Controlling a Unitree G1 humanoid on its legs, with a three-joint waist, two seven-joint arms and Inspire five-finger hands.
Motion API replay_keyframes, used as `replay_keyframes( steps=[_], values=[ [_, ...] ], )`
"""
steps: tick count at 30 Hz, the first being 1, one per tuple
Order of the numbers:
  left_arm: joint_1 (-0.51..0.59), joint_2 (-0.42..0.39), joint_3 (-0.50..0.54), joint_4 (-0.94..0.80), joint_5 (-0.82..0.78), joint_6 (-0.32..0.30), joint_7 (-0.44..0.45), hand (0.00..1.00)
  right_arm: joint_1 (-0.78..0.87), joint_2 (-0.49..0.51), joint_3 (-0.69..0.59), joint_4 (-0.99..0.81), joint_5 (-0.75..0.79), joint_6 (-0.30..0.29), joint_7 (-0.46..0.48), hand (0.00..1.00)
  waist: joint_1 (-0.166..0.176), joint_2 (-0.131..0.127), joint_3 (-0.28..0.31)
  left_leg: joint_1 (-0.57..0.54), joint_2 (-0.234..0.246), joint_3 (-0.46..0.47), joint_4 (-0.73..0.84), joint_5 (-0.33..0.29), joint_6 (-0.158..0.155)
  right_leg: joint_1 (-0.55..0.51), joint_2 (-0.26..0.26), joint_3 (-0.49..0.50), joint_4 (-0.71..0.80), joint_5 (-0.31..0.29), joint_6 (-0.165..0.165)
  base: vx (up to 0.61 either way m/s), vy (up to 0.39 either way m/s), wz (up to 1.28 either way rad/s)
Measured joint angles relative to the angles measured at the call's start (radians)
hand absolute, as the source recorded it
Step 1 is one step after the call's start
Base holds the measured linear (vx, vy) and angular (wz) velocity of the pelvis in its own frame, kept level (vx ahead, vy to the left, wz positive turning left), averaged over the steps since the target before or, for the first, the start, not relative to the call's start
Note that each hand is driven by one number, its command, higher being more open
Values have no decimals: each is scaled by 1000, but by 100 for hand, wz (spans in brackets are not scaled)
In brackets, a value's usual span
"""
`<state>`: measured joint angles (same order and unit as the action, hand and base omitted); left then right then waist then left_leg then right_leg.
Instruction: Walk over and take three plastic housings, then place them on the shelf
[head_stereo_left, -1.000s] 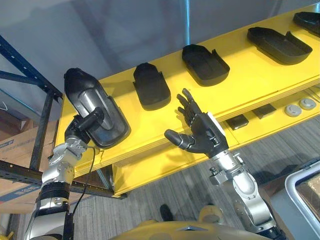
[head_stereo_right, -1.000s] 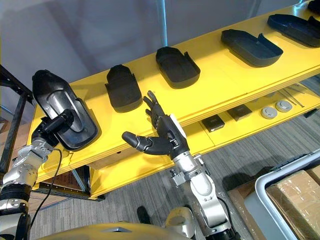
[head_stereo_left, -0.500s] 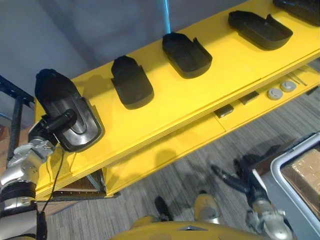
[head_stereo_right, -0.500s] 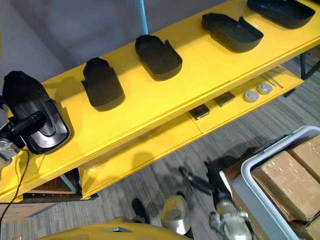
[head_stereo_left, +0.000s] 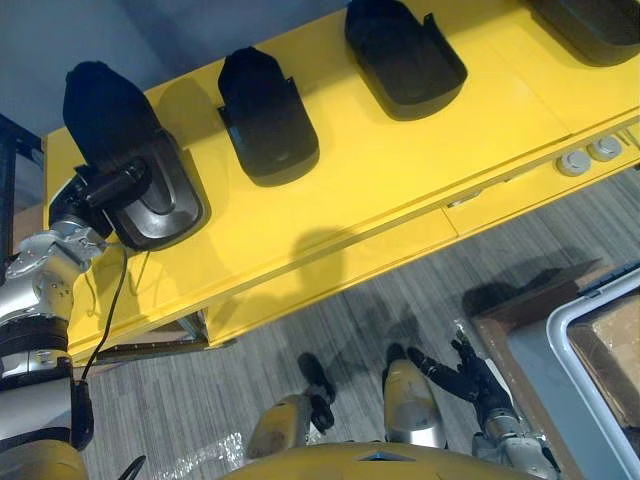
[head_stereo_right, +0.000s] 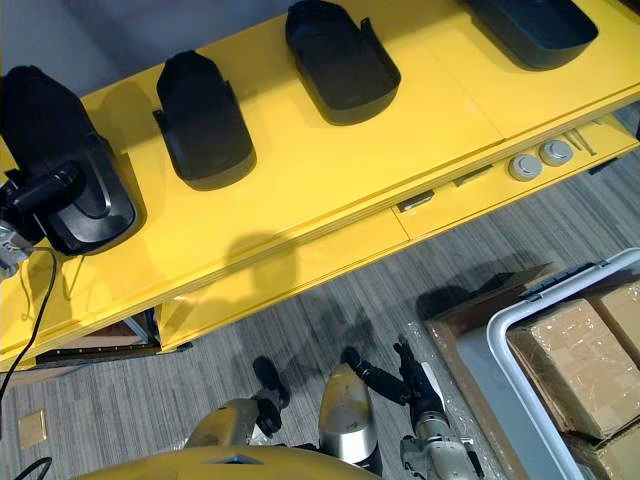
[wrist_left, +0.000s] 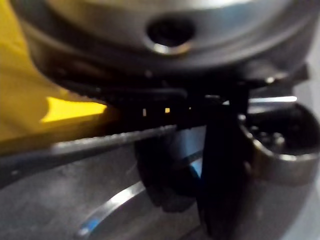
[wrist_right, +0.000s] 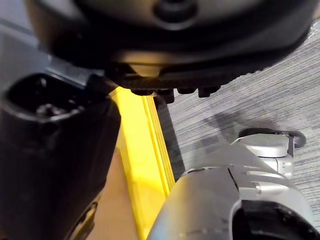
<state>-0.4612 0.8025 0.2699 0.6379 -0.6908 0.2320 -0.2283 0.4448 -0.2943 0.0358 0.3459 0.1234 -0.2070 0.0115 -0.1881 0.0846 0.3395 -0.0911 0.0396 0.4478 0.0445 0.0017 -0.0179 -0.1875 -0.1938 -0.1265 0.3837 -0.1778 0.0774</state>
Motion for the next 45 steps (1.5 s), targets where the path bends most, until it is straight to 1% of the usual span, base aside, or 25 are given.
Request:
replay_keyframes(
  steps=[3,5,8,10,12,15,18,20,26,27,32,33,38,41,45],
  values=[
    [-19,0,0,-4,42,16,0,0,0,17,3,7,0,4,-2,100,12,-4,3,-7,9,0,39,-23,-7,10,0,-2,0,-2,-2,37,-23,1],
    [-23,0,0,-6,73,20,0,0,0,24,4,12,0,5,-2,100,12,-6,4,-7,12,0,58,-42,0,18,-2,-2,-1,-5,0,16,-8,-1],
    [-38,0,0,-6,109,33,0,0,1,24,4,13,0,14,-3,100,16,-10,8,-8,20,4,87,-61,-2,29,-3,-2,-2,-7,-1,16,-9,-2],
    [-60,0,4,-2,153,36,0,0,1,25,3,13,0,20,-4,100,20,-18,14,-11,27,10,107,-74,-3,34,-2,-3,-2,-8,-1,0,0,0],
    [-64,0,7,-1,161,35,0,0,1,25,3,14,0,23,-13,100,20,-18,14,-17,30,12,117,-79,-1,33,-2,-4,-3,-7,-1,0,0,0],
    [-88,0,15,11,227,40,0,0,1,30,3,14,0,24,-19,100,23,-20,15,-26,38,12,137,-89,0,33,0,-5,-4,-7,-1,0,0,0],
    [-90,2,21,20,236,51,0,0,1,36,4,17,0,27,-20,100,23,-20,15,-30,43,12,147,-95,-4,33,3,-5,-4,-8,-1,0,0,0],
    [-97,2,21,22,269,53,0,0,1,36,4,23,0,27,-24,100,24,-20,15,-30,44,11,148,-95,-4,33,4,-5,-4,-8,-1,0,0,0],
    [-102,2,25,29,295,52,0,0,1,37,4,34,0,27,-38,100,23,-20,15,-39,50,11,166,-106,-3,33,6,-5,-4,-9,-1,0,0,0],
    [-113,2,26,34,313,54,0,100,1,37,4,34,0,27,-38,100,23,-20,15,-39,51,11,168,-106,-2,32,6,-5,-4,-9,-1,0,0,0],
    [-128,2,54,52,390,58,8,100,1,49,4,34,0,27,-39,100,22,-25,18,-42,61,16,180,-111,-3,32,13,-3,-4,-9,-2,-3,-4,-2],
    [-130,6,49,56,429,56,15,100,1,55,4,34,0,28,-40,100,22,-27,19,-42,64,18,181,-111,-3,32,16,-3,-5,-10,-3,-2,-24,-3],
    [-139,29,38,59,505,56,46,100,1,65,9,34,0,28,-43,100,19,-36,25,-42,73,17,182,-106,-14,31,26,-1,-8,-12,-7,7,-22,-3],
    [-140,30,29,60,510,56,82,100,1,65,9,34,0,29,-52,100,18,-36,25,-43,75,15,182,-104,-16,30,29,-1,-8,-14,-10,0,0,0],
    [-169,31,10,70,580,71,121,100,1,65,9,34,0,28,-58,100,18,-36,26,-45,77,9,184,-98,-12,30,33,-2,-9,-16,-13,6,-9,2]
  ],
)
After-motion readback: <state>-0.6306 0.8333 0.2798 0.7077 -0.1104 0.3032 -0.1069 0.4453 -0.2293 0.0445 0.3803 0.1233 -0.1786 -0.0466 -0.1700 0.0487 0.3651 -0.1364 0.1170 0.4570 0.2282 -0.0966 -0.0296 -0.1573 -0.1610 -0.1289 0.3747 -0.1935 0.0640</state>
